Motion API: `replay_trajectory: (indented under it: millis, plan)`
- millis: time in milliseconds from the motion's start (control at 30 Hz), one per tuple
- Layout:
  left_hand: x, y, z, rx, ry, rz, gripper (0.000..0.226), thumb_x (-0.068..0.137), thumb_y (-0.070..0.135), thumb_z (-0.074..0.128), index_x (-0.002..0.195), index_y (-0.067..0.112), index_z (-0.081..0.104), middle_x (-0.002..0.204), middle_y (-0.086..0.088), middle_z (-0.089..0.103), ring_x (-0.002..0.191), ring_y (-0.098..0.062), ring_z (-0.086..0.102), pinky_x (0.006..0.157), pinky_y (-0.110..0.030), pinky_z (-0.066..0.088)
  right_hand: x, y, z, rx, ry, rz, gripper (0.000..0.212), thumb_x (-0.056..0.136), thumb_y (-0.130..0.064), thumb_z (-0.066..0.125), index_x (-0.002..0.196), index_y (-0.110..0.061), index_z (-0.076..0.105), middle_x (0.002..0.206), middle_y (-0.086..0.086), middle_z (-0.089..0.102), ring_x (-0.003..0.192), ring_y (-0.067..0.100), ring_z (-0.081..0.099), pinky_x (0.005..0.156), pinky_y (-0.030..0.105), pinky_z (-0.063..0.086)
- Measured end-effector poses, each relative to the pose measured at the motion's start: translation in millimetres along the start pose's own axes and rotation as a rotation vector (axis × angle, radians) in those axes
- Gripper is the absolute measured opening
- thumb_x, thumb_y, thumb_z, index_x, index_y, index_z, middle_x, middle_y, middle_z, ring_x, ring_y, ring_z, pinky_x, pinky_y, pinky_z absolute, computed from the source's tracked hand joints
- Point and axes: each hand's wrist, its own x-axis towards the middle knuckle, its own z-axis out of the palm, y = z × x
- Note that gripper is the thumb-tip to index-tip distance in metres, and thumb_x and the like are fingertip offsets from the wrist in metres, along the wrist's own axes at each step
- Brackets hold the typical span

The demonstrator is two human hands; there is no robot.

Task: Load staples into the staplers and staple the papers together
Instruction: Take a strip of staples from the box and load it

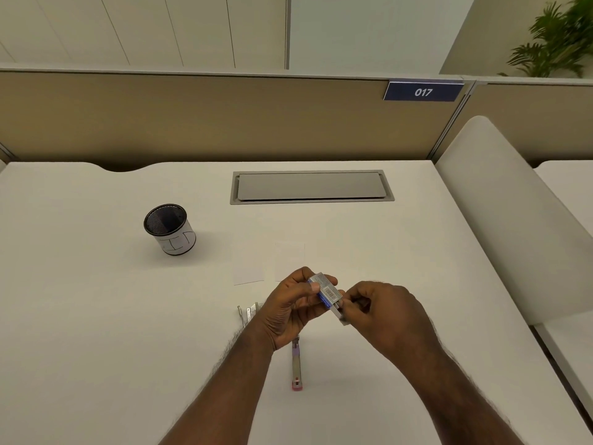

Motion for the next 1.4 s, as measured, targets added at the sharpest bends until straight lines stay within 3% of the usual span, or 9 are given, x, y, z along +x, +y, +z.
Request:
replay_trajectory:
  millis: [167, 300, 400, 533, 767, 933, 1000, 1167, 1400]
  plan:
    - [0.7, -0.1, 0.6, -0.037, -0.005, -0.005, 0.012, 0.083, 0.010, 0.062, 0.077, 0.018, 0.069, 0.100, -0.015, 0.073, 0.093, -0.032, 0.072, 0.071, -0.030, 0.060, -0.6, -1.7, 2.5, 0.013, 0.016, -0.013, 0.019, 0.083, -0.045, 0.064, 0.075, -0.029, 0.067, 0.068, -0.010, 0.068, 0.062, 0.009, 0.061, 0.056, 0.029, 0.051]
    - [3.4, -1.3, -1.3, -0.095, -0.010, -0.002, 0.016, 0.086, 0.008, 0.057, 0.079, 0.016, 0.069, 0.101, -0.017, 0.072, 0.097, -0.038, 0.070, 0.073, -0.033, 0.061, -3.8, 3.3, 1.3, 0.004, 0.060, -0.051, 0.018, 0.079, -0.048, 0.063, 0.071, -0.032, 0.061, 0.069, -0.014, 0.066, 0.063, 0.005, 0.061, 0.051, 0.019, 0.043]
    - [5.6, -2.0, -3.4, -0.125, 0.018, 0.008, 0.013, 0.086, 0.009, 0.058, 0.083, 0.012, 0.070, 0.104, -0.020, 0.071, 0.100, -0.040, 0.069, 0.077, -0.036, 0.061, -7.5, 7.0, -0.7, 0.142, 0.165, -0.144, 0.014, 0.075, -0.048, 0.052, 0.073, -0.036, 0.057, 0.080, -0.019, 0.063, 0.074, 0.000, 0.062, 0.058, 0.020, 0.050]
    - [7.5, -2.4, -5.5, -0.193, 0.054, 0.020, 0.011, 0.085, 0.009, 0.059, 0.089, 0.007, 0.070, 0.104, -0.023, 0.071, 0.097, -0.041, 0.070, 0.073, -0.035, 0.061, -15.4, 9.8, 1.7, 0.378, 0.257, -0.325, 0.006, 0.081, -0.033, 0.054, 0.085, -0.032, 0.059, 0.091, -0.016, 0.062, 0.081, 0.010, 0.064, 0.064, 0.021, 0.055]
    - [8.8, -2.3, -2.4, -0.238, 0.047, 0.029, 0.014, 0.086, 0.010, 0.061, 0.093, 0.006, 0.073, 0.107, -0.024, 0.070, 0.098, -0.042, 0.069, 0.073, -0.035, 0.061, -25.7, 12.6, 19.4, 0.395, 0.270, -0.478, 0.006, 0.086, -0.027, 0.058, 0.089, -0.026, 0.062, 0.106, -0.015, 0.063, 0.098, 0.007, 0.064, 0.070, 0.015, 0.055]
    - [5.5, -5.6, 3.1, -0.231, 0.037, 0.007, 0.014, 0.085, 0.009, 0.060, 0.094, 0.005, 0.070, 0.105, -0.024, 0.071, 0.095, -0.042, 0.070, 0.070, -0.035, 0.062, -21.2, 12.3, 22.1, 0.385, 0.335, -0.381, 0.001, 0.085, -0.020, 0.062, 0.084, -0.021, 0.062, 0.087, -0.009, 0.063, 0.084, 0.004, 0.062, 0.068, 0.007, 0.050]
    - [3.7, -8.4, 4.6, -0.206, 0.043, -0.013, 0.013, 0.085, 0.010, 0.060, 0.093, 0.006, 0.069, 0.104, -0.024, 0.071, 0.095, -0.040, 0.070, 0.070, -0.034, 0.062, -19.6, 12.7, 22.0, 0.357, 0.358, -0.315, 0.012, 0.083, -0.016, 0.067, 0.081, -0.025, 0.059, 0.081, -0.010, 0.062, 0.081, 0.001, 0.061, 0.064, 0.004, 0.049]
    - [0.2, -15.0, 5.4, -0.124, 0.007, -0.049, 0.006, 0.086, 0.012, 0.060, 0.088, 0.010, 0.066, 0.102, -0.018, 0.071, 0.089, -0.028, 0.072, 0.066, -0.027, 0.061, -19.2, 14.7, 17.7, 0.216, 0.309, -0.164, 0.017, 0.082, -0.024, 0.069, 0.075, -0.032, 0.056, 0.076, -0.014, 0.059, 0.065, 0.006, 0.061, 0.054, 0.026, 0.053]
    - [0.9, -18.8, 6.8, 0.056, -0.073, -0.062, 0.016, 0.082, 0.008, 0.067, 0.096, 0.013, 0.061, 0.107, -0.011, 0.070, 0.090, -0.021, 0.069, 0.074, -0.025, 0.057, -12.3, 10.6, 2.9, 0.016, 0.127, -0.084, 0.018, 0.081, -0.037, 0.067, 0.069, -0.030, 0.056, 0.070, -0.012, 0.055, 0.061, 0.006, 0.057, 0.055, 0.030, 0.050]
